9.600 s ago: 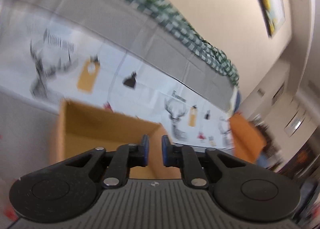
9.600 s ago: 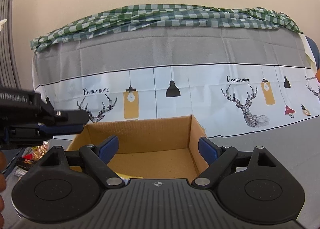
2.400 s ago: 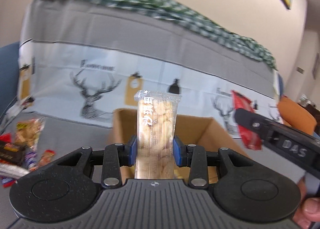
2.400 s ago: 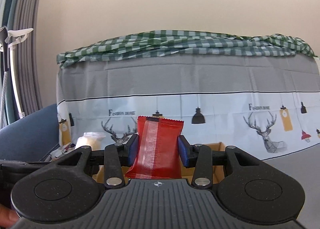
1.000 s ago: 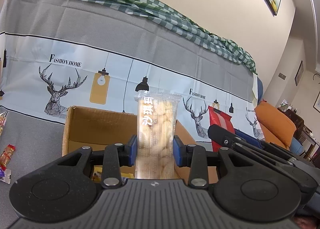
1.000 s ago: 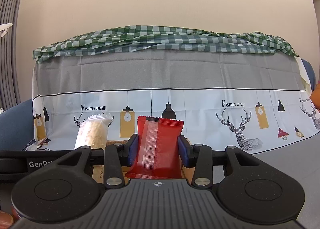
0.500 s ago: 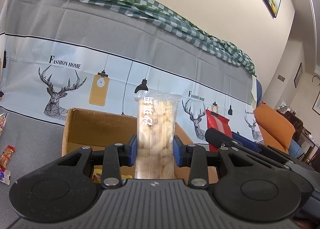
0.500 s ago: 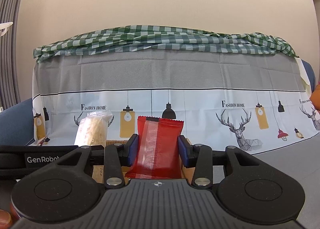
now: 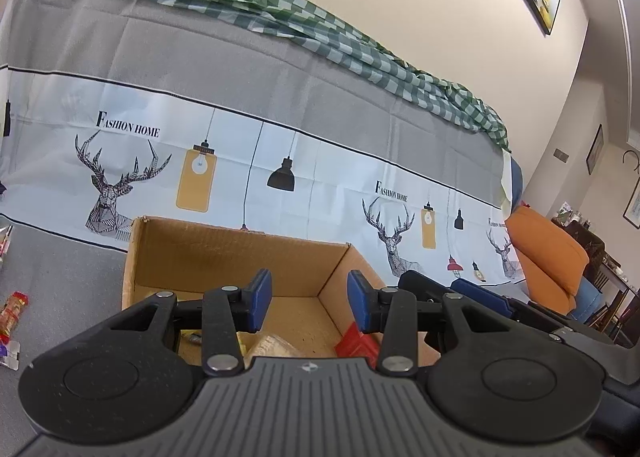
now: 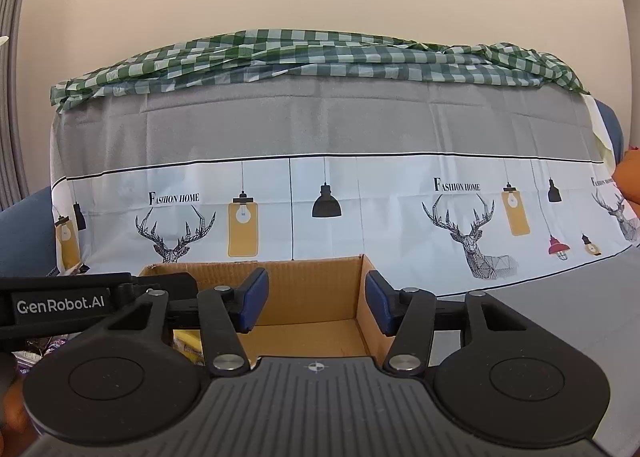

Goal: Organize snacks
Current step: 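Open the left gripper while the right gripper releases the red wrapper into the box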

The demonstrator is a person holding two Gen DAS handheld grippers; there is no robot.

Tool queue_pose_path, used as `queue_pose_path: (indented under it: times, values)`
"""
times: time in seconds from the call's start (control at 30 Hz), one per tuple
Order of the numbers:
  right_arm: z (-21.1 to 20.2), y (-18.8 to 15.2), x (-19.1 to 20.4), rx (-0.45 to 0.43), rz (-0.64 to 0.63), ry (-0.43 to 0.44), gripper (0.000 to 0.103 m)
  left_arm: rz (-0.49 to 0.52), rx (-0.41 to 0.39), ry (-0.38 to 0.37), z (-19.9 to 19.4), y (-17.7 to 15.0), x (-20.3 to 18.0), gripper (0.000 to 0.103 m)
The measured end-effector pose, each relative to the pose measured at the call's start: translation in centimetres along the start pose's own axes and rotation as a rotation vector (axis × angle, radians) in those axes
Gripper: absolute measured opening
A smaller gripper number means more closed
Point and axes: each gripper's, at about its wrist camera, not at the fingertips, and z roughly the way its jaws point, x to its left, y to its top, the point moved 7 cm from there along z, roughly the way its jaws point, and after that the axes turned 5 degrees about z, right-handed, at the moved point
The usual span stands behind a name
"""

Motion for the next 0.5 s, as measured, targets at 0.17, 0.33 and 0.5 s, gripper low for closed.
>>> queue_pose_path:
  times: [0.17,0.33,0.5]
  values:
    - [0.1,0.0,0.0,0.005,0.004,0.000,0.056,0.013,-0.022,-0.002,-0.3,0.4,0.2,0.040]
    - [0.2,0.0,0.5,0.007,0.005,0.003,0.056,0.052,-0.022,0.003,-1.1,0.1,0.7,0.031]
    - [0.2,-0.2,1.8,0.006,0.021,0.005,0.056,0.018,0.006,0.018,-2.5,-0.6,2.7,0.026]
